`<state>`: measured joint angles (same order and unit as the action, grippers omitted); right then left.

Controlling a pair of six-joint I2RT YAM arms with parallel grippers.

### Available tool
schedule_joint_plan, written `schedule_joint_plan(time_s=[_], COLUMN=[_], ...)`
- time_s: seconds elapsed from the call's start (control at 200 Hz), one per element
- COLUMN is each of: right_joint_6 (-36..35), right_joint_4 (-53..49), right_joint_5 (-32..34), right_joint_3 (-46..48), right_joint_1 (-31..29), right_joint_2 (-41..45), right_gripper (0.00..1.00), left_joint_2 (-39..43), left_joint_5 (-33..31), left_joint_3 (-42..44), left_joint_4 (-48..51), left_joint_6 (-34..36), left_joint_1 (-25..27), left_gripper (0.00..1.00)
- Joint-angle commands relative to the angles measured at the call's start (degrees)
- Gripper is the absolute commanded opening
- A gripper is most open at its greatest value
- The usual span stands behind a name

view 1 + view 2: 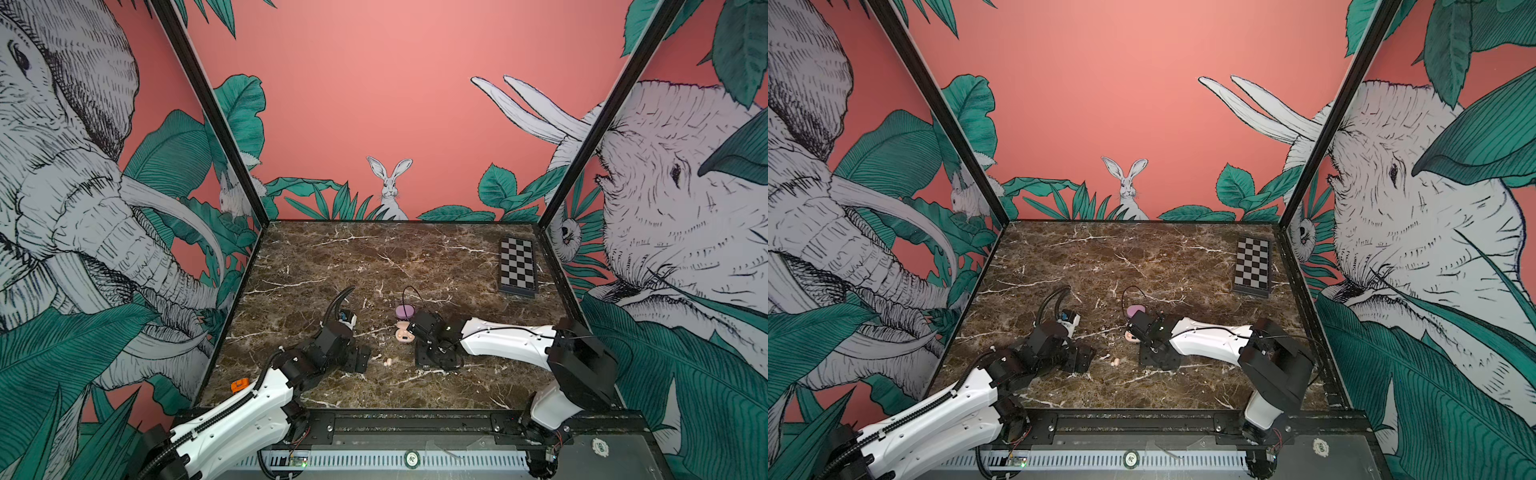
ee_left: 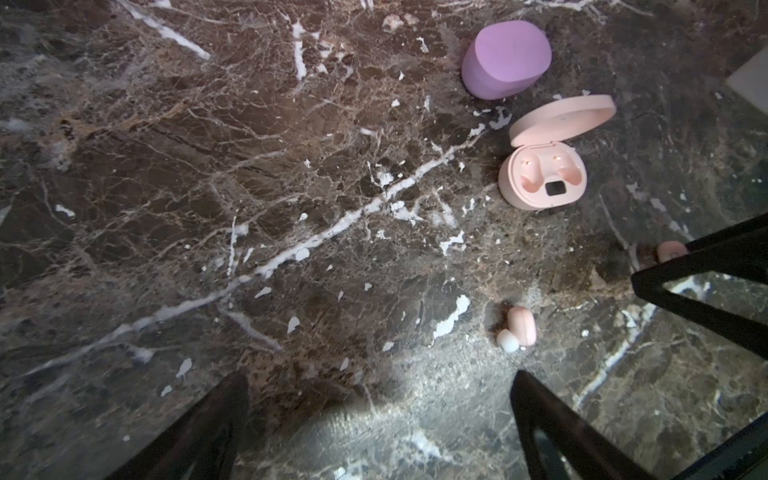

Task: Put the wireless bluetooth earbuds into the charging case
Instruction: 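Lower the open right gripper around the pink earbud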

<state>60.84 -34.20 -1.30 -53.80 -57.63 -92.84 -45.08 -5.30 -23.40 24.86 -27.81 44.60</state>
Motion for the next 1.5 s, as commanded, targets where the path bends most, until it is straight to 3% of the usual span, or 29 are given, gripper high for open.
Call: schedule_joint_plan(time_s=[0.0,0.74,1.495], right_joint_6=[0.07,-1.75,-2.66], right_joint_4=[-1.39,-3.87,-5.98], right_joint_5=[0.79,4.27,3.95], right_joint_3=[-0.25,-0.86,-3.77], right_joint_1=[0.18,0.21,0.16], right_joint_2=[-0.14,-0.85,-1.11], right_gripper=[0.67,0.53,0.48], left_joint_2=[0.61,-0.59,-1.14], left_joint_5=[-0.08,-0.17,0.16], left_joint_3=[0.98,0.63,0.82], left_joint_4=[-0.91,-1.05,-1.57], left_joint_6=[-0.03,-0.22,-0.22], left_joint_1=[0.27,0.23,0.27], left_gripper=[0.99,0.99,0.99])
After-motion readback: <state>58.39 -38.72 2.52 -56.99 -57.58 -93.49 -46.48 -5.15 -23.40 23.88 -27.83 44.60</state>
